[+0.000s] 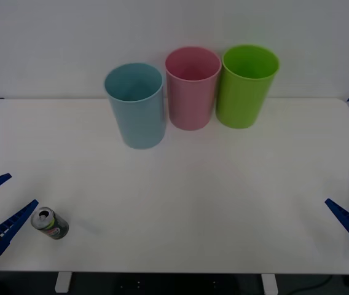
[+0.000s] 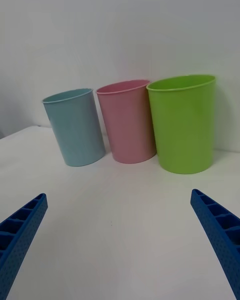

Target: Grasp the object on the table and drop it into the matching bin: aluminum can to the light blue bin, PET bottle to the pink bin.

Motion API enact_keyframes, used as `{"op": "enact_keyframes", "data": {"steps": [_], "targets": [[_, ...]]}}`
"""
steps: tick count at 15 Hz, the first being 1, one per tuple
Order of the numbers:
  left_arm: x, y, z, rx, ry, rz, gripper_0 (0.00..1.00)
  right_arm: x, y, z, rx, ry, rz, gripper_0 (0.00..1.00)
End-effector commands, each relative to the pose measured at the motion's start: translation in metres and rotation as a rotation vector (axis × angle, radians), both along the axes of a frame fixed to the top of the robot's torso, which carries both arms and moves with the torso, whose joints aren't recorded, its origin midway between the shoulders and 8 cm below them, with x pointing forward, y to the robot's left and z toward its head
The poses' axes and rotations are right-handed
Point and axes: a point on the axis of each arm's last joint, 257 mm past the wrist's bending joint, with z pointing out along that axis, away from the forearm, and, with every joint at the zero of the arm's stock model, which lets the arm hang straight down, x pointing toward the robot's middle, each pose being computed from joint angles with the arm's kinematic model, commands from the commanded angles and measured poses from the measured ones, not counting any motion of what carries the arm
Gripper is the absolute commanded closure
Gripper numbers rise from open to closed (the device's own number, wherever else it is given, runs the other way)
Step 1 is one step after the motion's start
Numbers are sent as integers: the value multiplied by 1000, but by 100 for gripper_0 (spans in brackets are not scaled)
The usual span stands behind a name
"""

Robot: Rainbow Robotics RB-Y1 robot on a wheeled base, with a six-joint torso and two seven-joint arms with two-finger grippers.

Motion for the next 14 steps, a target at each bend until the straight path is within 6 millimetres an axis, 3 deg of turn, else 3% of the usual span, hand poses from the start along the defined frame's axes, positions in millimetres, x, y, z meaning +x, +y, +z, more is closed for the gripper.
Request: {"op": "enact_keyframes", "data": {"steps": [1, 2, 3, 8, 14], "targets": [[0, 0, 0, 0, 0, 0, 0, 0, 0, 0, 0, 0, 0, 0], [0, 0, 0, 0, 0, 0, 0, 0, 0, 0, 0, 0, 0, 0], [-4, 4, -19, -42, 43, 25, 0, 0, 0, 0, 0, 0, 0, 0], [-1, 0, -14, -76, 31, 15, 0, 0, 0, 0, 0, 0, 0, 0], [-17, 21, -21, -62, 43, 71, 0, 0, 0, 0, 0, 0, 0, 0]]}}
